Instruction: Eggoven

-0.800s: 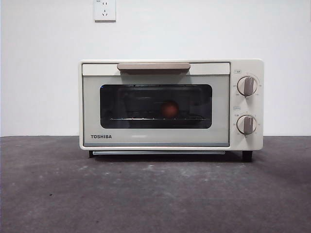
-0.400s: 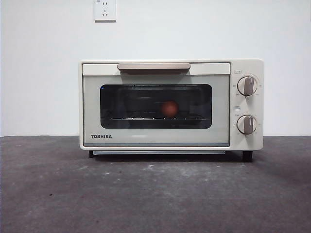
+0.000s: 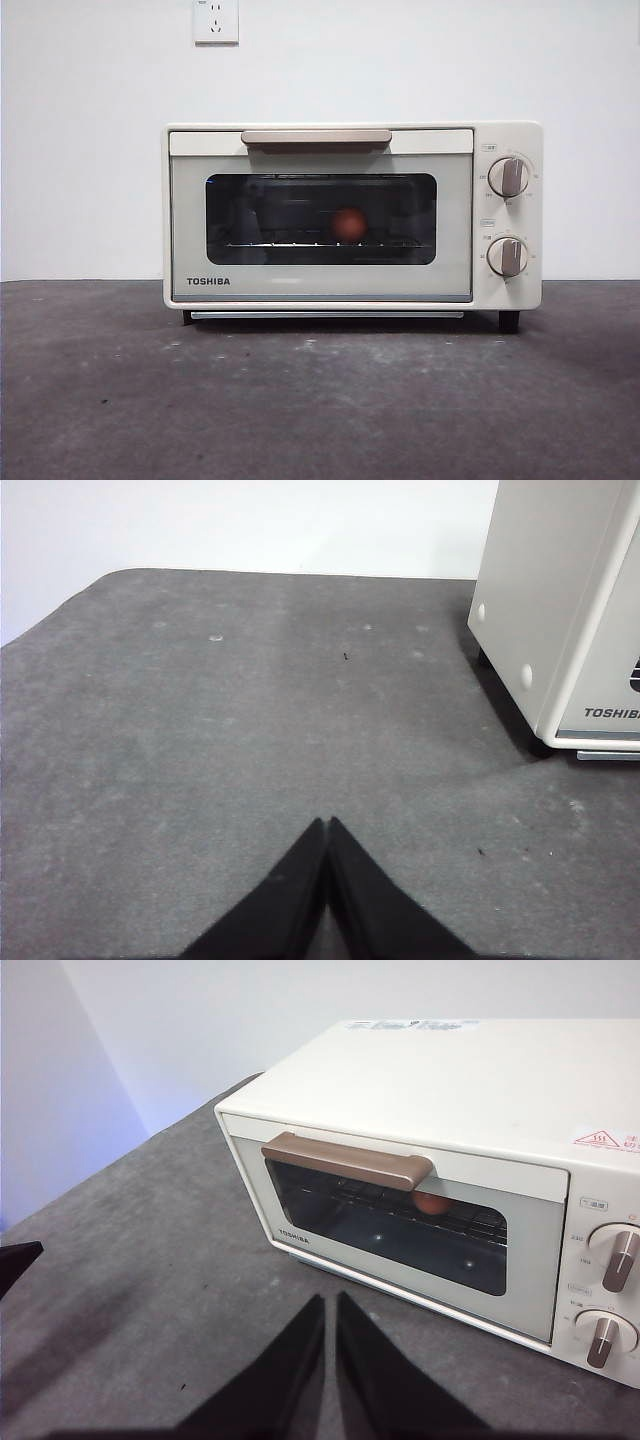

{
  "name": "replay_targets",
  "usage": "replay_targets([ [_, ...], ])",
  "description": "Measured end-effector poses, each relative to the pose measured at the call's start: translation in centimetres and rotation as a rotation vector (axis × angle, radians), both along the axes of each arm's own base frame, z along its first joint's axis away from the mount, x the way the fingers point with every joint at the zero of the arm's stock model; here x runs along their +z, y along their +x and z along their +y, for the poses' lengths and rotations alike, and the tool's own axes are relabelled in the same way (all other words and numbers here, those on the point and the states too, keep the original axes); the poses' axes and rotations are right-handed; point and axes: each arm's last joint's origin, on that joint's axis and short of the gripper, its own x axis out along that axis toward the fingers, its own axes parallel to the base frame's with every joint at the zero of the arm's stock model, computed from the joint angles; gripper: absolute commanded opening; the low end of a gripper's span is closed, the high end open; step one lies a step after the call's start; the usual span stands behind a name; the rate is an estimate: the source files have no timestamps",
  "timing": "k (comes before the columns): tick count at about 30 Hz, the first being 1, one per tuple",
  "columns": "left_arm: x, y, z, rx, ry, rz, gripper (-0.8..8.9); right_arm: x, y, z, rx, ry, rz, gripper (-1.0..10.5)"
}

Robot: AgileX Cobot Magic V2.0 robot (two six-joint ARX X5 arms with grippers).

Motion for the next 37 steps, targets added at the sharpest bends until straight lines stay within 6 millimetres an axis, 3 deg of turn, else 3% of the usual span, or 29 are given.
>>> replay_targets([
  [7, 0.0, 0.0, 0.0, 0.000, 0.000, 0.000, 0.06, 0.1, -0.2, -0.4, -0.029, -0.039, -0.044, 0.1],
  [15, 0.0, 0.0, 0.0, -0.001, 0.000, 0.000, 0.06, 0.4, -2.0, -4.7, -0.241, -0.073, -0.245, 0.1],
  [22, 0.0, 0.0, 0.0, -0.001, 0.000, 0.000, 0.06, -4.6, -1.1, -6.6, -0.474, -0.125, -0.348, 0.1],
  [29, 0.0, 0.0, 0.0, 0.000, 0.000, 0.000, 0.06, -11.1, -0.8, -6.6, -0.483, -0.130, -0.374, 0.0],
  [37, 0.0, 0.0, 0.0, -0.001, 0.000, 0.000, 0.06, -14.2, -0.8, -6.6, -0.477, -0.139, -0.294, 0.1],
])
